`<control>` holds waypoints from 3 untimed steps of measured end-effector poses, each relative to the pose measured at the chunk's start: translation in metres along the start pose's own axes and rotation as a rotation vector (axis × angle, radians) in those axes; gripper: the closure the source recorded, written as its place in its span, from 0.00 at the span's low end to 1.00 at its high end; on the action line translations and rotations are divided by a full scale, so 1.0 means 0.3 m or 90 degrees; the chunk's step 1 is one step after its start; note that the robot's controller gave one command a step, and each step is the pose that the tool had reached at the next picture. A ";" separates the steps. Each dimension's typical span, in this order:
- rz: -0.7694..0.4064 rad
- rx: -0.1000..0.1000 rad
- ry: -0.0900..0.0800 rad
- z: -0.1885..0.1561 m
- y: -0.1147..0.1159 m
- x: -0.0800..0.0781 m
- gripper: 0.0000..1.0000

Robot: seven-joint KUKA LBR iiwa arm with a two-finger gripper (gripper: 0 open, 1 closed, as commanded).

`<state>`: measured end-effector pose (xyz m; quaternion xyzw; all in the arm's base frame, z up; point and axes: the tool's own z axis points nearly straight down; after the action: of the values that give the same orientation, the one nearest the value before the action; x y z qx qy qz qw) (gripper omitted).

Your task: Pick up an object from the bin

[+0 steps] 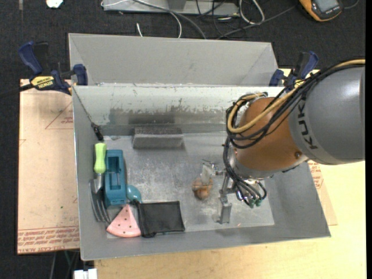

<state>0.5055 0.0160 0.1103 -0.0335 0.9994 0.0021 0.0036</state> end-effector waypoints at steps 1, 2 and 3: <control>0.136 -0.001 -0.003 0.037 0.105 0.006 0.00; 0.001 -0.001 0.000 0.042 0.163 0.015 0.00; 0.089 -0.003 -0.001 0.136 0.335 0.054 1.00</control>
Offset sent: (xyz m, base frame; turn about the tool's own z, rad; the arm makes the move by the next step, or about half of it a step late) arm -0.0130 0.0697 -0.0132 0.3960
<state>0.4827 0.1153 0.0699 0.0364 0.9993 0.0045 0.0037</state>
